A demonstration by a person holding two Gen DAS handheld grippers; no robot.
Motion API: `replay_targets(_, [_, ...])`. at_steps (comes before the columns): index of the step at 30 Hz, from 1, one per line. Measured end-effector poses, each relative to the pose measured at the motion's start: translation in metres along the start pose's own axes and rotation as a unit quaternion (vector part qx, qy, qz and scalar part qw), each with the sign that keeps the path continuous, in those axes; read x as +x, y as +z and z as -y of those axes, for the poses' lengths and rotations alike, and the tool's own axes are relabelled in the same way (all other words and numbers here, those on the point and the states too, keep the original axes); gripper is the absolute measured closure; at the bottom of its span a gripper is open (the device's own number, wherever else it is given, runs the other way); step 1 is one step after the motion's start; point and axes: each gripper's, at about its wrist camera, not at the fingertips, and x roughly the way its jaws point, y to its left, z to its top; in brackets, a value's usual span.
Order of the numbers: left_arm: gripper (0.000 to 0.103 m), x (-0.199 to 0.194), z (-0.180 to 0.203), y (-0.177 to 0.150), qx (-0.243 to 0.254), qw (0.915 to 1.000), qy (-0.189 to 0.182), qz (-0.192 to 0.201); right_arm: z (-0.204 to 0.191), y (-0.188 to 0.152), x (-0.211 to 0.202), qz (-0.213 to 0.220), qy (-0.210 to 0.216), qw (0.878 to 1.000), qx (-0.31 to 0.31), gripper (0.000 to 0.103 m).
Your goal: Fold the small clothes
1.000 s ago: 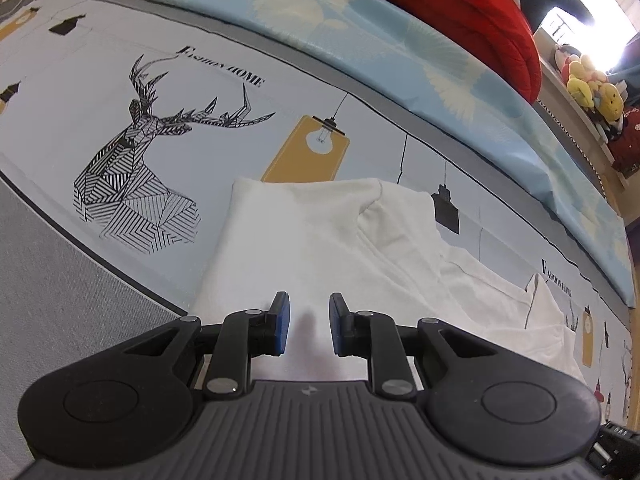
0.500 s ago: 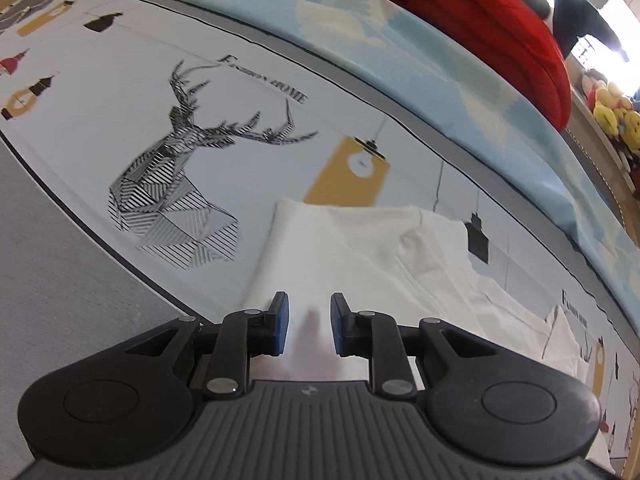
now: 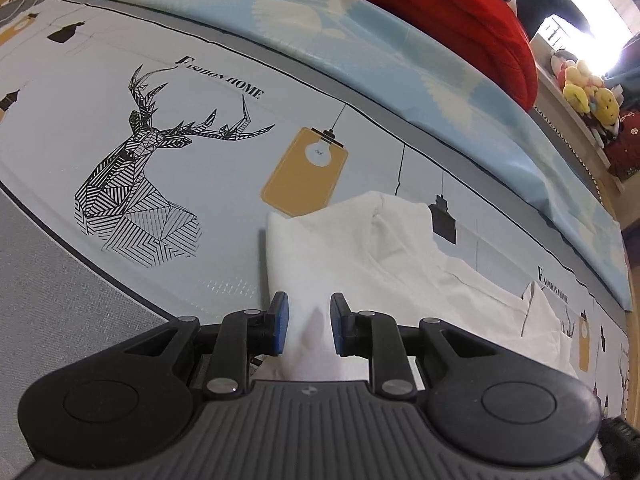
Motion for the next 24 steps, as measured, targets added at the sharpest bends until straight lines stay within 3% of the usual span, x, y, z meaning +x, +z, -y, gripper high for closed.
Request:
replay_targets(3, [0.063, 0.005, -0.011, 0.002, -0.028, 0.9996, 0.002, -0.003, -0.01, 0.001, -0.003, 0.005, 0.014, 1.0, -0.022, 0.102])
replay_targets(7, [0.063, 0.021, -0.025, 0.007, -0.061, 0.998, -0.004, -0.012, -0.008, -0.003, 0.005, -0.028, 0.002, 0.999, -0.015, 0.101])
replay_targets(10, [0.064, 0.033, -0.026, 0.008, -0.078, 0.9962, -0.034, -0.02, -0.006, -0.003, 0.006, -0.035, 0.004, 0.999, -0.011, 0.101])
replay_targets(12, [0.099, 0.036, -0.019, 0.009, -0.055, 0.9974, -0.043, -0.014, -0.006, -0.003, 0.007, -0.034, 0.012, 0.999, -0.013, 0.101])
replay_targets(14, [0.099, 0.019, -0.005, 0.015, -0.003, 0.9988, -0.028, 0.041, -0.007, -0.001, 0.002, -0.018, 0.038, 0.999, -0.005, 0.102])
replay_targets(16, [0.099, -0.001, 0.006, 0.02, 0.041, 0.9934, -0.008, 0.107, -0.012, 0.002, -0.007, 0.016, 0.068, 0.997, -0.009, 0.102])
replay_targets(18, [0.095, -0.004, 0.008, 0.024, 0.052, 0.9904, 0.032, 0.124, -0.018, 0.005, -0.011, 0.034, 0.074, 0.996, -0.025, 0.102])
replay_targets(20, [0.093, 0.001, 0.005, 0.025, 0.046, 0.9896, 0.075, 0.114, -0.022, 0.004, -0.001, 0.013, 0.035, 0.998, -0.046, 0.1])
replay_targets(22, [0.092, 0.001, 0.004, 0.025, 0.037, 0.9929, 0.059, 0.096, -0.017, -0.002, 0.018, -0.035, -0.026, 0.998, -0.054, 0.099])
replay_targets(24, [0.088, -0.002, 0.01, 0.024, 0.037, 0.9956, 0.037, 0.077, -0.003, -0.004, 0.027, -0.064, -0.055, 0.996, -0.017, 0.099])
